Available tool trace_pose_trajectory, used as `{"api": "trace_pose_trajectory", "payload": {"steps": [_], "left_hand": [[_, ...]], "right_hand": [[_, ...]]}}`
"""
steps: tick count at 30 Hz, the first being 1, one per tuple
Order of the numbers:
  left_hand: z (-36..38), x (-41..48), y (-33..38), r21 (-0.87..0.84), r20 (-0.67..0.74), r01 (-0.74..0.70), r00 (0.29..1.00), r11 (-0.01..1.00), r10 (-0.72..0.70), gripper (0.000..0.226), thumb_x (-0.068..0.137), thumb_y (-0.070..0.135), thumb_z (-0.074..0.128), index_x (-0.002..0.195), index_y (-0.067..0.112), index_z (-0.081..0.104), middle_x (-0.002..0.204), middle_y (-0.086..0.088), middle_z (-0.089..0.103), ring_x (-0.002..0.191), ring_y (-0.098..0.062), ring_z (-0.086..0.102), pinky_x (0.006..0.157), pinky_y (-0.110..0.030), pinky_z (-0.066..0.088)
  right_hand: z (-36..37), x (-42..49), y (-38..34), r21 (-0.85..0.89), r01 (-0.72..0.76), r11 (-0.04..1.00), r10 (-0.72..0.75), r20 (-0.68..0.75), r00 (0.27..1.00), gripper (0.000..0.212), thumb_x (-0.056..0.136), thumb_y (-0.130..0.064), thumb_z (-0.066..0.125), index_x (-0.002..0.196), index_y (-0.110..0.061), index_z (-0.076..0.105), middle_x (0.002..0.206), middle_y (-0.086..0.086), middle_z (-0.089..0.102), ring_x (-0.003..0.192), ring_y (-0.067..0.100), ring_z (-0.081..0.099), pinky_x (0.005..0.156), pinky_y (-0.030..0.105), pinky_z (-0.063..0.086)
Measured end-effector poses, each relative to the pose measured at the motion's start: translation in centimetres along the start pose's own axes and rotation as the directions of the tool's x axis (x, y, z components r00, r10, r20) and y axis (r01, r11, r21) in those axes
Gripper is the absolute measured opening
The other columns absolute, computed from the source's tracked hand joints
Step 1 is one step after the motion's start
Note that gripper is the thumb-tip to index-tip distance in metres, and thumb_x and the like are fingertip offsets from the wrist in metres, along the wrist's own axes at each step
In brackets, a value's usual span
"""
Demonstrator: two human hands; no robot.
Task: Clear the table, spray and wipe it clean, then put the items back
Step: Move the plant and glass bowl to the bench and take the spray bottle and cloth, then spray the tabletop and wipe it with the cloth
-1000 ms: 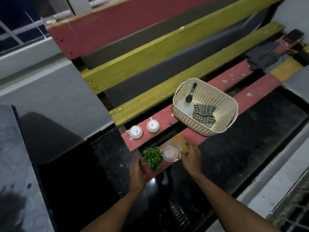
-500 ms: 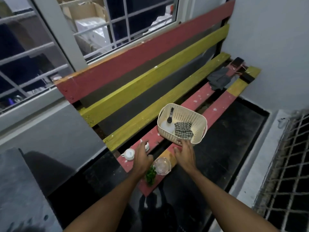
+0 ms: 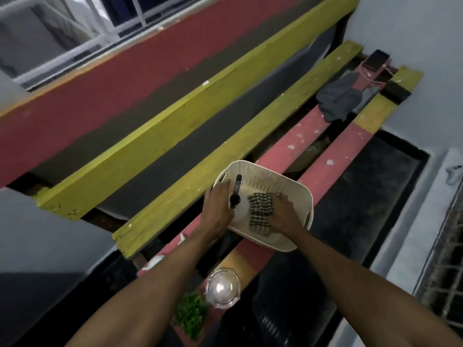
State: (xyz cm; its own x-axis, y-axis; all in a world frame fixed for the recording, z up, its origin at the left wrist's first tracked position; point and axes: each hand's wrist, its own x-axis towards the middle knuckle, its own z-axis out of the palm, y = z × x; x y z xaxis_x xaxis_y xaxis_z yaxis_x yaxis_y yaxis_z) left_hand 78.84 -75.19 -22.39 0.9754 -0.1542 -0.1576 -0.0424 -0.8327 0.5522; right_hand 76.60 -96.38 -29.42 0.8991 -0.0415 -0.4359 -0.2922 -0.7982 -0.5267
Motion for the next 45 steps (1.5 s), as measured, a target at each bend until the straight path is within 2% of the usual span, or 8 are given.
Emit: {"api": "trace_pose_trajectory", "payload": {"steps": [7, 12, 16, 23, 27, 32, 41, 45], "left_hand": [[2.0, 1.6, -1.1, 0.156, 0.010, -0.047, 0.999, 0.987, 0.046, 0.026, 0.077, 0.032, 0.083, 0.094, 0.023, 0.065, 0.099, 0.006, 0.068, 0.100, -0.015, 0.064, 0.119, -0.032, 0.011], [3.8, 1.4, -1.6, 0.103, -0.094, -0.052, 0.994, 0.993, 0.062, 0.021, 0.087, 0.040, 0.076, 0.093, 0.023, 0.065, 0.097, 0.010, 0.066, 0.095, -0.009, 0.064, 0.120, -0.025, -0.022], [3.5, 1.0, -1.4, 0.020, -0.096, -0.083, 0.992, 0.996, 0.085, 0.022, 0.088, 0.041, 0.075, 0.098, 0.024, 0.064, 0.101, 0.012, 0.066, 0.101, -0.006, 0.063, 0.126, -0.034, -0.015], [-2.0, -2.3, 1.0, -0.273, -0.254, -0.108, 0.966, 0.956, 0.037, 0.025, 0.095, 0.031, 0.069, 0.107, 0.011, 0.062, 0.101, -0.001, 0.066, 0.103, -0.014, 0.056, 0.128, -0.041, 0.013], [-7.4, -6.8, 2.5, -0.493, -0.241, -0.083, 0.970, 0.866, -0.044, 0.029, 0.099, 0.039, 0.058, 0.114, 0.014, 0.055, 0.106, -0.001, 0.053, 0.095, -0.022, 0.054, 0.081, -0.036, 0.046], [-14.0, -14.8, 1.9, -0.618, -0.300, -0.054, 0.939, 0.784, -0.171, 0.027, 0.098, 0.045, 0.056, 0.106, 0.020, 0.063, 0.100, -0.001, 0.066, 0.093, -0.018, 0.064, 0.075, -0.032, 0.048], [-26.6, -36.6, -7.1, -0.732, -0.551, -0.086, 0.659, 0.676, -0.512, 0.025, 0.097, 0.038, 0.064, 0.080, 0.019, 0.063, 0.071, 0.007, 0.064, 0.070, -0.006, 0.059, 0.069, -0.024, 0.046], [-32.0, -49.0, -15.8, -0.775, -0.600, -0.110, 0.436, 0.622, -0.671, 0.023, 0.099, 0.021, 0.066, 0.076, 0.021, 0.062, 0.062, -0.003, 0.054, 0.058, -0.012, 0.051, 0.059, -0.025, 0.043]], "right_hand": [[2.6, 2.6, 1.4, -0.145, 0.016, 0.989, 0.015, 0.207, 0.978, 0.093, 0.083, -0.039, 0.070, 0.154, -0.038, 0.011, 0.158, 0.019, -0.007, 0.135, 0.050, 0.027, 0.104, 0.056, 0.038], [4.2, 3.2, 1.3, -0.274, 0.052, 0.960, -0.038, 0.053, 0.998, 0.074, 0.088, -0.030, 0.067, 0.150, -0.024, 0.029, 0.151, 0.022, 0.015, 0.125, 0.044, 0.036, 0.094, 0.049, 0.049], [3.9, 3.2, 0.9, -0.228, 0.100, 0.969, -0.128, -0.114, 0.985, 0.028, 0.093, -0.018, 0.054, 0.119, -0.009, 0.061, 0.120, 0.012, 0.053, 0.103, 0.029, 0.057, 0.079, 0.037, 0.055], [-0.1, 0.1, -2.5, -0.078, 0.157, 0.985, -0.172, -0.268, 0.948, 0.017, 0.086, -0.013, 0.057, 0.097, -0.017, 0.068, 0.107, 0.004, 0.061, 0.092, 0.022, 0.059, 0.078, 0.038, 0.052], [-4.1, -4.5, -8.1, 0.021, 0.159, 0.987, -0.143, -0.333, 0.932, 0.025, 0.073, -0.010, 0.069, 0.097, -0.015, 0.072, 0.105, 0.004, 0.064, 0.097, 0.023, 0.057, 0.078, 0.029, 0.040], [-5.7, -10.4, -16.5, 0.041, 0.256, 0.966, -0.223, -0.372, 0.901, 0.028, 0.073, -0.015, 0.068, 0.101, -0.019, 0.072, 0.110, 0.006, 0.064, 0.098, 0.022, 0.054, 0.074, 0.028, 0.035], [4.8, -26.6, -34.9, 0.075, 0.425, 0.902, -0.396, -0.250, 0.884, 0.039, 0.080, -0.008, 0.068, 0.118, -0.009, 0.070, 0.111, 0.013, 0.063, 0.106, 0.033, 0.058, 0.091, 0.036, 0.045], [14.5, -35.5, -42.5, 0.057, 0.532, 0.845, -0.515, -0.181, 0.838, 0.039, 0.077, -0.007, 0.071, 0.116, -0.006, 0.072, 0.107, 0.016, 0.066, 0.104, 0.033, 0.060, 0.094, 0.031, 0.041]]}}
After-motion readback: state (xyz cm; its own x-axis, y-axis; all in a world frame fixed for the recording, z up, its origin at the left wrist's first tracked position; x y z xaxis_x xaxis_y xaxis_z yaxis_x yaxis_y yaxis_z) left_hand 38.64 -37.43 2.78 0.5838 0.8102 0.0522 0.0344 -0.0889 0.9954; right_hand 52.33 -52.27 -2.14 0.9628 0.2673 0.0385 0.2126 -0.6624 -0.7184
